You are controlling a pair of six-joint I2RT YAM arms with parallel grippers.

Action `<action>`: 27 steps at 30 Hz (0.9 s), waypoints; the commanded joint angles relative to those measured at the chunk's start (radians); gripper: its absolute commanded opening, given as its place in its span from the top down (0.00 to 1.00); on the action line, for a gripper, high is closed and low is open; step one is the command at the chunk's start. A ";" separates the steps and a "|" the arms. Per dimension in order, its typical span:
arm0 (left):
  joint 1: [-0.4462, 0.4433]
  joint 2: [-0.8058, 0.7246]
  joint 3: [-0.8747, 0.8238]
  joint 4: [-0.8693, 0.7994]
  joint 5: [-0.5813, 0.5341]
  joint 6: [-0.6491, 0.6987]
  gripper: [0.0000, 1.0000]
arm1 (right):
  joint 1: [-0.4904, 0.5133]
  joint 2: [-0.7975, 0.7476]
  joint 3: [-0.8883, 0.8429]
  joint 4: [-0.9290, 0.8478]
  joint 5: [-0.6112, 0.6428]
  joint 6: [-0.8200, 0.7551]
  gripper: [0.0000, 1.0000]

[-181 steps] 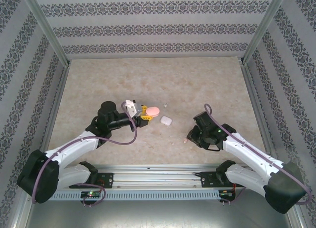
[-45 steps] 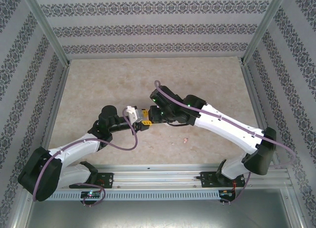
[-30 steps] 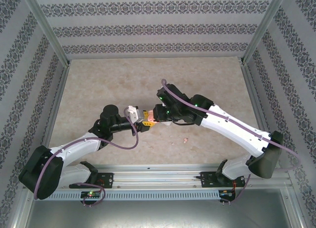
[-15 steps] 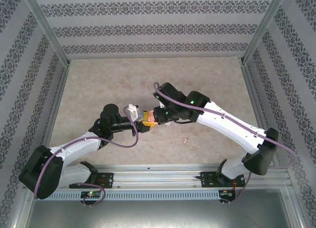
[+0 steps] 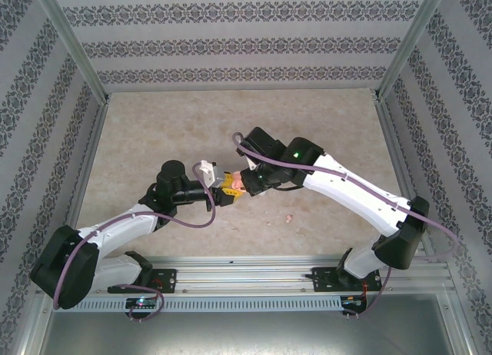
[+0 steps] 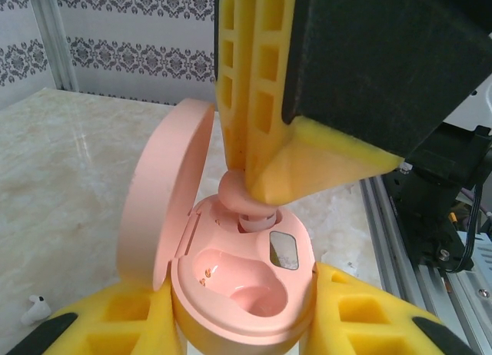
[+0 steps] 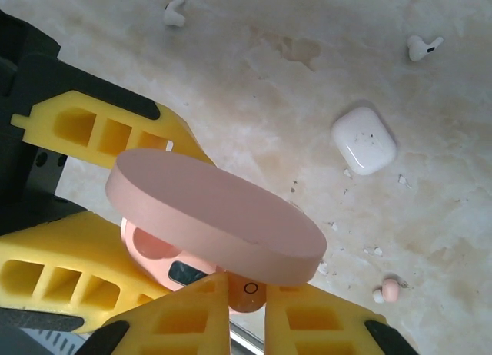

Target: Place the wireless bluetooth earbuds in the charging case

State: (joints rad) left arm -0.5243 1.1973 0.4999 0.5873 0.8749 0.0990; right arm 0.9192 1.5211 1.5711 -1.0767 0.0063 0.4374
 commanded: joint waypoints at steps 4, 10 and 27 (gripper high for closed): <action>-0.011 0.003 0.034 0.022 0.033 -0.015 0.87 | 0.009 0.025 0.034 -0.021 -0.036 -0.018 0.79; -0.011 0.003 0.032 0.023 0.033 -0.015 0.87 | 0.007 0.010 0.046 -0.009 -0.030 -0.004 0.63; 0.001 0.017 0.009 0.107 0.005 -0.098 0.87 | -0.069 -0.248 -0.160 0.159 -0.061 0.204 0.60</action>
State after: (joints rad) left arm -0.5236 1.2045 0.4999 0.6144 0.8787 0.0486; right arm 0.8646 1.3167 1.4731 -0.9745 -0.0433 0.5652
